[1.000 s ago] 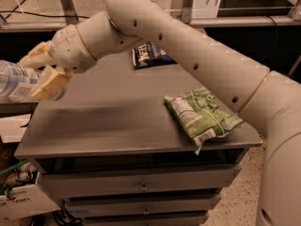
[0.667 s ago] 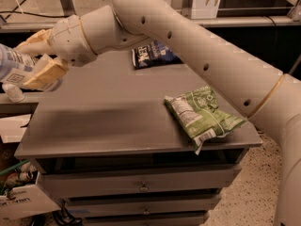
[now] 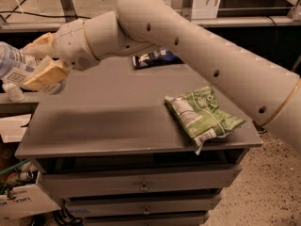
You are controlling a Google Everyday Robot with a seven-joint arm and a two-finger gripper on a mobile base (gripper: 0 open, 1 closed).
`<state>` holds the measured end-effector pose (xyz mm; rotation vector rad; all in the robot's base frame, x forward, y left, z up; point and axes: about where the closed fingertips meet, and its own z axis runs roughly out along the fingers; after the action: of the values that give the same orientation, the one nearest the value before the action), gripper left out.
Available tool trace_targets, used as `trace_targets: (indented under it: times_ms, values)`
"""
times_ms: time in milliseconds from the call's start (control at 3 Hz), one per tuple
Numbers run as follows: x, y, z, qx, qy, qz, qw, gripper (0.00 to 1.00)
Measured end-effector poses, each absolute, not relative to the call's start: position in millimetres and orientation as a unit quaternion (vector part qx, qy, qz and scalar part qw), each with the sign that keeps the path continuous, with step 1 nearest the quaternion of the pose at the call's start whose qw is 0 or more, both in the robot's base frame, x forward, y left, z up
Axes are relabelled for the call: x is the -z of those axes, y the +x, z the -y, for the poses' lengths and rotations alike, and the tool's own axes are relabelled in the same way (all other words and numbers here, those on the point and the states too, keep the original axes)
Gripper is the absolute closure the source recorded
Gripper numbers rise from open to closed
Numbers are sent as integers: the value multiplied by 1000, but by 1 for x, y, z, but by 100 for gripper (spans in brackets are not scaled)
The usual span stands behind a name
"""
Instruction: Place blue plastic bottle upright
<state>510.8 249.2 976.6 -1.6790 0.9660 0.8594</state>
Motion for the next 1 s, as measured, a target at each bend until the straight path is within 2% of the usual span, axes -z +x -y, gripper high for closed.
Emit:
trace_targets:
  times_ms: [1000]
  values:
    - [-954,531,-213,-365,-609,-434,554,100]
